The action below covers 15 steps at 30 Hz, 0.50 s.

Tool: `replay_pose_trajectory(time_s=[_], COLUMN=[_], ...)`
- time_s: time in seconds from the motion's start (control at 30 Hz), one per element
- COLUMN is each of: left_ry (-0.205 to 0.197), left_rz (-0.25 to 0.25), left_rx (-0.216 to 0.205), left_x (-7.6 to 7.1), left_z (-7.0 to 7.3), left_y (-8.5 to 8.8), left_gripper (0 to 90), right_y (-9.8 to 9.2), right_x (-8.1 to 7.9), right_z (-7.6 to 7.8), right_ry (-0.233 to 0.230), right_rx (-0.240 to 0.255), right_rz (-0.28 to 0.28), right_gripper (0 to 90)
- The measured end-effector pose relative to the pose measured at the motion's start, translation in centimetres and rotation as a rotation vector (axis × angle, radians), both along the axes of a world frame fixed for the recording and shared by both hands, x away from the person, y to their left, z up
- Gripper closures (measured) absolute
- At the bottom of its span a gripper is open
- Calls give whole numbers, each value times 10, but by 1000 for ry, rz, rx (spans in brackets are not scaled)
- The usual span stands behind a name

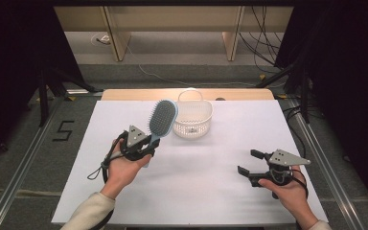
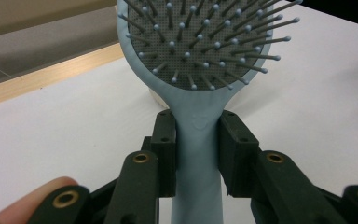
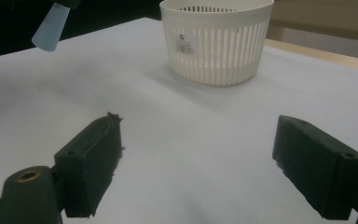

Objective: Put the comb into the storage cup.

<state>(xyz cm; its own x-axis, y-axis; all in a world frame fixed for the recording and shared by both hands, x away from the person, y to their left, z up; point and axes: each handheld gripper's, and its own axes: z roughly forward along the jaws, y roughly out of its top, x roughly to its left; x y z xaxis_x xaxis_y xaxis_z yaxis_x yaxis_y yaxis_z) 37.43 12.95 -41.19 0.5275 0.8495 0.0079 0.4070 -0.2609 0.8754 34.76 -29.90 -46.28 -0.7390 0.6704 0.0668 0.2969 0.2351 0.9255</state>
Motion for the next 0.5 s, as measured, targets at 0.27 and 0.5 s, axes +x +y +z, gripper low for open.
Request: replay_pose_trajectory(time_s=[0.27, 0.5], left_ry=[-6, -11], left_rz=[4, 3], left_rx=[-6, -7], left_x=[1, 3], left_z=[2, 3], left_y=[-1, -1], left_gripper=[696, 696], right_y=[0, 0], right_x=[0, 0], right_z=[0, 0], right_ry=[0, -2], right_rx=[1, 3], right_rz=[1, -1], right_gripper=[167, 167])
